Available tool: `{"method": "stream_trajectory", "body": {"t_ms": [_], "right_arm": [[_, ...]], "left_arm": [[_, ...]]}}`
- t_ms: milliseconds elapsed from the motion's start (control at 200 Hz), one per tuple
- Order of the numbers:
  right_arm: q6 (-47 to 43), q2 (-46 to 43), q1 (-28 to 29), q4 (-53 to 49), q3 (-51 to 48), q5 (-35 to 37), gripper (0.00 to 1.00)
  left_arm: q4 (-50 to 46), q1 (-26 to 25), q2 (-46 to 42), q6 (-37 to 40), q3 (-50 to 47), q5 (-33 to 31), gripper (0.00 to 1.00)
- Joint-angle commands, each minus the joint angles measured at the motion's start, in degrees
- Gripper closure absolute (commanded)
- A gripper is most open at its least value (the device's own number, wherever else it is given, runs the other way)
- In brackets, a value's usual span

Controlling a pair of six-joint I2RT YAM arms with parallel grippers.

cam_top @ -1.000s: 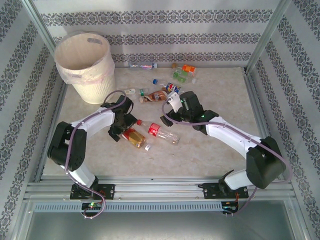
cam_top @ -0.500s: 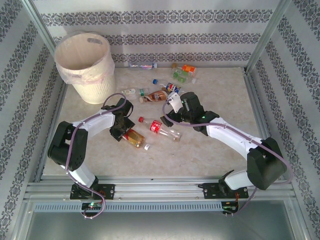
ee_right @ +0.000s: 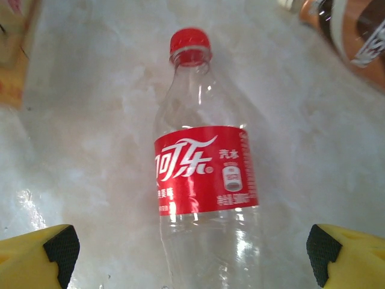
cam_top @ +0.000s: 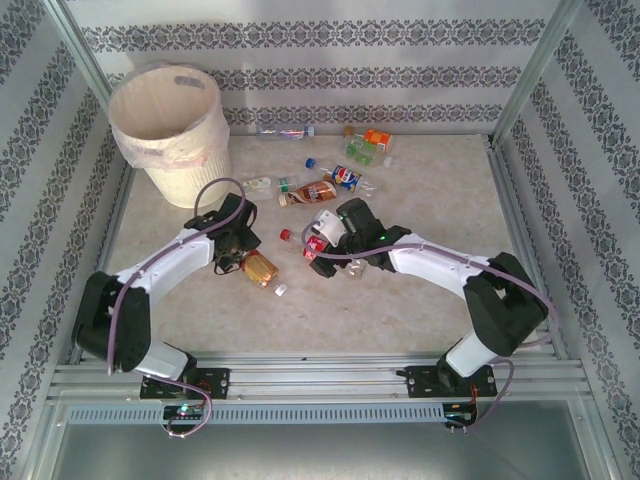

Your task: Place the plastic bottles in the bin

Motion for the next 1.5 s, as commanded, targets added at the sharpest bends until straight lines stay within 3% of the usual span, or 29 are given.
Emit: {"method": "stream_trajectory", "body": {"t_ms": [0,205,430,685,844,1039,1499], "right_arm": [[-1.4,1.5,0.5,-1.0,2.5,3.2,0.02],[-0.3,1.3,0.7,0.6,3.1,5.6,0.02],[0.7,-1.5,0.7,5.0,2.2,9.9,0.02],[4.2,-6.6,0.6,10.2,0.3,14.4,0.02],[10.9,-10.1,0.0,10.5,1.4,17.1,0.02],[15.0,-14.1,-0.1,12.8,0.7,17.3,0.02],[15.4,-15.0,-0.1,13.6,0.3,18.5,0.02]], "left_arm": [[-0.2,-0.2,-4.7,8.0,1.7,-6.0,0.38],[-4.1,-0.3,-8.8,15.7,7.4,-11.0,0.39],[-0.8,-0.1,-11.1,22.6,15.8,-15.4,0.40],[13.7,0.6,-11.8,32.3,21.1,-21.4,0.39],[25.9,2.1,-9.0,40.7,25.1,-24.5,0.38],[30.4,6.6,-2.8,42.1,33.2,-22.7,0.38],[29.7,19.6,12.6,47.8,53.5,-21.2,0.38]]}}
